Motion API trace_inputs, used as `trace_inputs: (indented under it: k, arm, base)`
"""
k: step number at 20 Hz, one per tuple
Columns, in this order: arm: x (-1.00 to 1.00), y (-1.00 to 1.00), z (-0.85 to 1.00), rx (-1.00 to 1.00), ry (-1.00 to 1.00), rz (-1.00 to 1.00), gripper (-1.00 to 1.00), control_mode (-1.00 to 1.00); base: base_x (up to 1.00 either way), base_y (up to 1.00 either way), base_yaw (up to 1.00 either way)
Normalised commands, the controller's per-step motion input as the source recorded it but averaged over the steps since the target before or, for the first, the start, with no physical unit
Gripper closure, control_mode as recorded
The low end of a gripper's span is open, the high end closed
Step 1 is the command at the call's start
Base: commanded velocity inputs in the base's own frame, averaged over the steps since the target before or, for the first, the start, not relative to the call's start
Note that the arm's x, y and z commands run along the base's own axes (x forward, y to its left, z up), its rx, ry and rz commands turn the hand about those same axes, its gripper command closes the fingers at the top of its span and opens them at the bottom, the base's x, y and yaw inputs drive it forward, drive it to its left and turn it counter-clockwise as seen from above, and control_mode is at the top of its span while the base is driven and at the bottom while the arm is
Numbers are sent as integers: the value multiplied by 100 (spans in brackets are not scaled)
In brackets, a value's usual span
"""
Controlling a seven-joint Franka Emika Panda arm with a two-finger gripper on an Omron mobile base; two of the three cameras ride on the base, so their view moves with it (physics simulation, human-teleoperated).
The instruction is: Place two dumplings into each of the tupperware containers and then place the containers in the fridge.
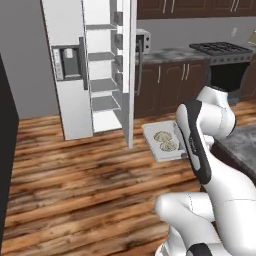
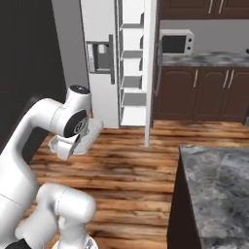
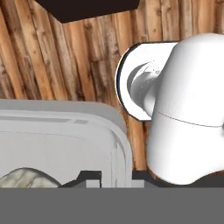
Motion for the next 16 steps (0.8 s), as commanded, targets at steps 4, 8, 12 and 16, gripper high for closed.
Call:
trace_inputs:
  k: [4, 8, 12, 16]
  arm:
    - [0, 0, 0, 0, 0, 0, 100, 100]
    - [0, 0, 0, 0, 0, 0, 100, 100]
    - [0, 0, 0, 0, 0, 0, 100, 100]
    - [0, 0, 0, 0, 0, 0, 100, 100]
  base:
    - [100, 50, -13]
    - [100, 42, -15]
    - [100, 48, -16]
    - [100, 56, -12]
